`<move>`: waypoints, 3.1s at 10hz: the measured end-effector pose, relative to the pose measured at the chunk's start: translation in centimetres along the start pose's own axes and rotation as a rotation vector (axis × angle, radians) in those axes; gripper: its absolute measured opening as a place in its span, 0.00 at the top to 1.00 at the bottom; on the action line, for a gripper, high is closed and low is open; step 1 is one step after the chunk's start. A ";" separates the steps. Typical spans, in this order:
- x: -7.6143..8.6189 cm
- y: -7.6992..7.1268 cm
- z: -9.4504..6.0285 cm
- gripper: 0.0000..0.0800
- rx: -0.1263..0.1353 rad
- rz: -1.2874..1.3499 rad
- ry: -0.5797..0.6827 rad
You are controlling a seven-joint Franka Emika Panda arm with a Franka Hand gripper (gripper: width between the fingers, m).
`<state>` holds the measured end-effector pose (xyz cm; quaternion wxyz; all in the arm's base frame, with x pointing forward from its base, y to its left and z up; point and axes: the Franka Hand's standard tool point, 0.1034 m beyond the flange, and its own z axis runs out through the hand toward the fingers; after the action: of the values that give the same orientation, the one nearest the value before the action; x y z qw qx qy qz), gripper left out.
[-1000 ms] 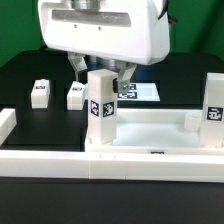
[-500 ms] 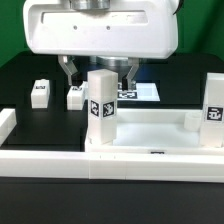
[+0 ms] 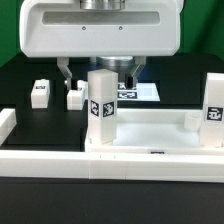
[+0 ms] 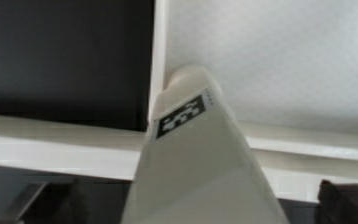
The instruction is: Assemble desk
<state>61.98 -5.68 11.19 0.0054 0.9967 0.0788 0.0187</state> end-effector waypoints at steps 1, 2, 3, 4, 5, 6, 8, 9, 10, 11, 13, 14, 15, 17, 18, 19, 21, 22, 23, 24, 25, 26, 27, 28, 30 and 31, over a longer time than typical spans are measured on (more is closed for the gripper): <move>0.0 0.0 0.0 0.19 -0.003 -0.069 -0.001; 0.0 0.0 0.0 0.19 -0.006 -0.102 0.000; 0.1 0.1 0.0 0.19 -0.012 -0.196 0.000; 0.0 0.2 0.1 0.19 -0.011 -0.272 -0.002; -0.1 0.3 0.2 0.19 -0.011 -0.292 -0.003; -0.1 0.3 0.2 0.33 -0.011 -0.289 -0.003; -0.1 0.3 0.2 0.51 -0.009 -0.276 -0.003; -0.1 0.3 0.2 0.64 -0.010 -0.264 -0.003; 0.0 0.2 0.2 0.64 -0.007 -0.230 -0.001; 0.0 0.2 0.2 0.64 -0.006 -0.153 -0.001; -0.1 0.2 0.2 0.64 -0.004 -0.041 0.000; -0.1 0.4 0.2 0.64 0.013 0.062 0.001; -0.1 0.4 0.2 0.64 0.029 0.188 0.005; -0.2 0.4 0.2 0.64 0.040 0.341 0.004; -0.3 0.3 0.3 0.64 0.048 0.456 0.000; -0.2 0.2 0.4 0.64 0.051 0.569 0.002; -0.2 0.2 0.4 0.64 0.055 0.806 -0.003; -0.2 0.0 0.4 0.64 0.055 0.934 -0.007; -0.2 0.0 0.4 0.64 0.057 1.010 -0.010; -0.2 0.0 0.4 0.64 0.057 1.032 -0.011; -0.2 0.1 0.4 0.64 0.059 1.095 -0.012; -0.2 0.1 0.4 0.64 0.058 1.032 -0.010; -0.1 0.0 0.4 0.36 0.057 1.012 -0.010; -0.1 -0.1 0.4 0.36 0.058 0.954 -0.007; -0.1 -0.1 0.4 0.24 0.057 0.812 -0.003; -0.1 -0.1 0.4 0.20 0.057 0.723 -0.001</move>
Offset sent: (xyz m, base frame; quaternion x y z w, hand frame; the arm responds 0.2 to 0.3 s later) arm 0.0022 -0.0006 -0.0025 -0.0083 0.0067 -0.2167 0.9762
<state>61.89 -5.59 10.78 -0.0293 0.9599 -0.2782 0.0169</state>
